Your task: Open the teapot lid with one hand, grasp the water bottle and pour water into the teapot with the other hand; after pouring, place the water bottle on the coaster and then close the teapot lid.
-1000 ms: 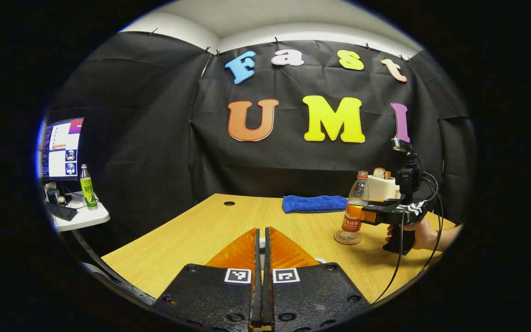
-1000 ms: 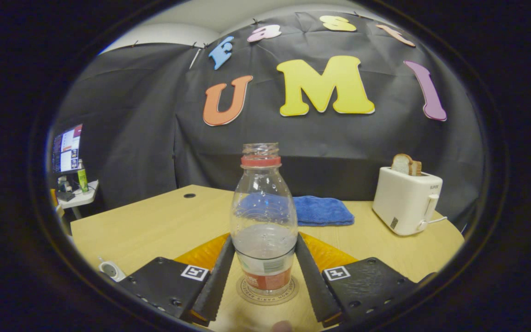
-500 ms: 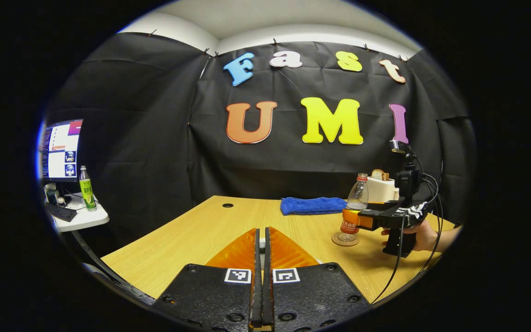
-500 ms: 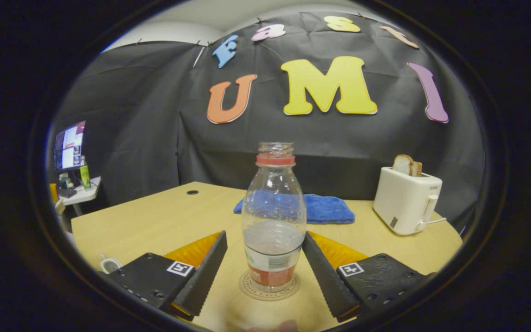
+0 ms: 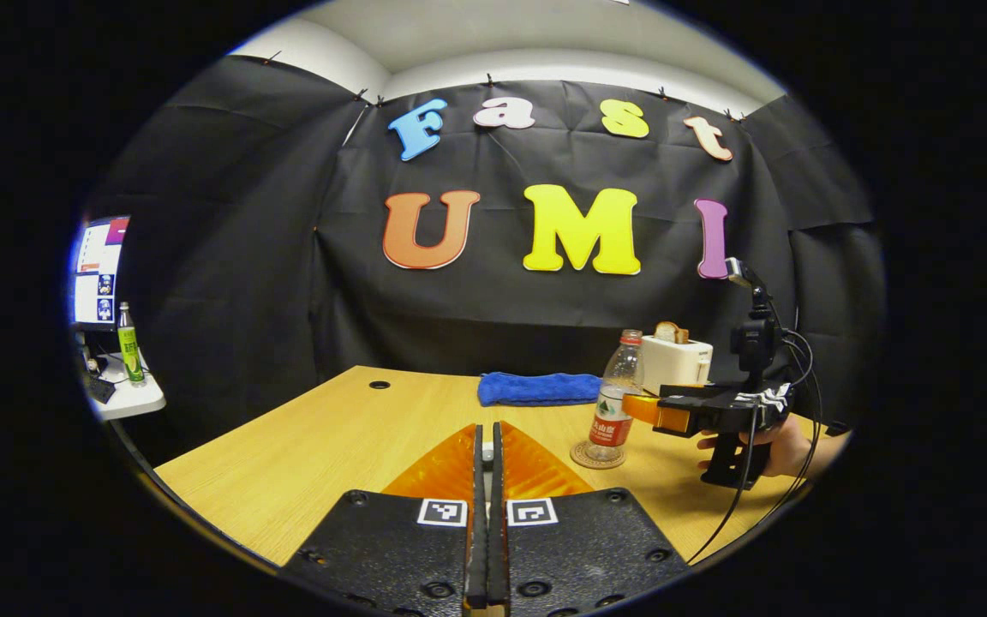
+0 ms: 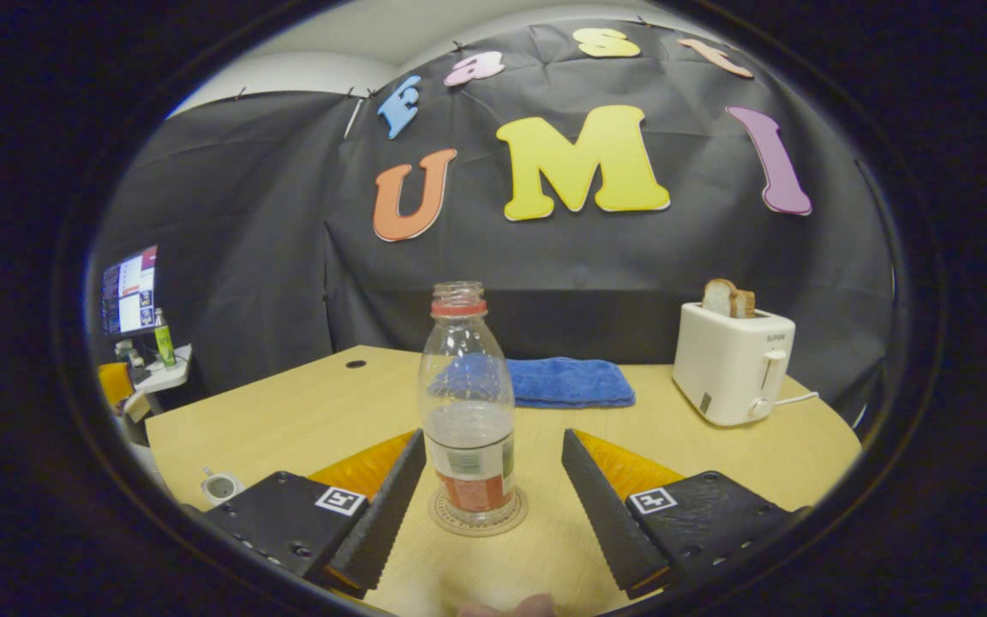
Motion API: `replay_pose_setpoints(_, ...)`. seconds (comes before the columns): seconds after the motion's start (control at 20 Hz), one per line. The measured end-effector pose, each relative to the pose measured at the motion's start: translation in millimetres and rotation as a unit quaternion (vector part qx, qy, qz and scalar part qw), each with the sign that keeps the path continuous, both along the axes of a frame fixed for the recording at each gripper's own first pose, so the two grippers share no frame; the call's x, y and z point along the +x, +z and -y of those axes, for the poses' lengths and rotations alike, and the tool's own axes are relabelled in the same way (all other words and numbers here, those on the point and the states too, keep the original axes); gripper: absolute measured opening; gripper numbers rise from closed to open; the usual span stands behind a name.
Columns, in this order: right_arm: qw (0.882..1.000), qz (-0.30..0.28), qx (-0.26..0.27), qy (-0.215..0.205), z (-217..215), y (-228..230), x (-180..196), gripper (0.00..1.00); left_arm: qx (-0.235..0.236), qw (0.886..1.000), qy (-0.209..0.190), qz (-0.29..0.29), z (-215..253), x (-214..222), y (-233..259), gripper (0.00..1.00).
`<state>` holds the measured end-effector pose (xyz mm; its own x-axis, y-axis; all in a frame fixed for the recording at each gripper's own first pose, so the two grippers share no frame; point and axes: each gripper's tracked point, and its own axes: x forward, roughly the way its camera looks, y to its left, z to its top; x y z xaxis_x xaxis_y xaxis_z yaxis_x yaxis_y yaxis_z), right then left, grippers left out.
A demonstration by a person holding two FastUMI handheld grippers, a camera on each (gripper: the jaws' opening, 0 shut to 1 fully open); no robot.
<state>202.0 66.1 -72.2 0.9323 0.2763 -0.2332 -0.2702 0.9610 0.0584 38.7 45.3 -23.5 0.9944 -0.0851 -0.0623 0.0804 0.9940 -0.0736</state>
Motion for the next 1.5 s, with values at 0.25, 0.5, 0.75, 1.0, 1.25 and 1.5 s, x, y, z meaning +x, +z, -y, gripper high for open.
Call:
replay_pose_setpoints(0.25, 1.000, 0.011, 0.011, -0.009, 28.5, 4.2, -49.6, 0.93, -0.007, 1.000, -0.019, -0.005, 12.6, 11.0, -16.3, 0.03)
replay_pose_setpoints(0.5, 0.999, 0.032, 0.012, -0.034, 60.0, 15.3, -86.7, 0.95, -0.005, 1.000, -0.023, -0.021, 18.3, 18.2, -39.9, 0.03)
replay_pose_setpoints(0.75, 0.997, 0.041, 0.006, -0.060, 84.9, 19.3, -109.2, 0.92, -0.007, 0.999, -0.018, -0.034, 20.4, 27.5, -59.5, 0.03)
replay_pose_setpoints(1.0, 0.995, 0.035, 0.007, -0.096, 119.4, 10.5, -119.7, 0.92, 0.004, 0.998, -0.012, -0.054, 17.5, 33.1, -78.3, 0.04)
replay_pose_setpoints(1.25, 0.992, 0.013, 0.031, -0.125, 142.7, -0.1, -124.2, 0.95, 0.001, 0.998, -0.012, -0.059, 17.1, 33.2, -81.9, 0.04)
replay_pose_setpoints(1.5, 0.991, 0.018, 0.029, -0.126, 142.2, 1.5, -129.2, 0.96, 0.002, 0.997, -0.004, -0.071, 15.5, 30.9, -89.2, 0.04)
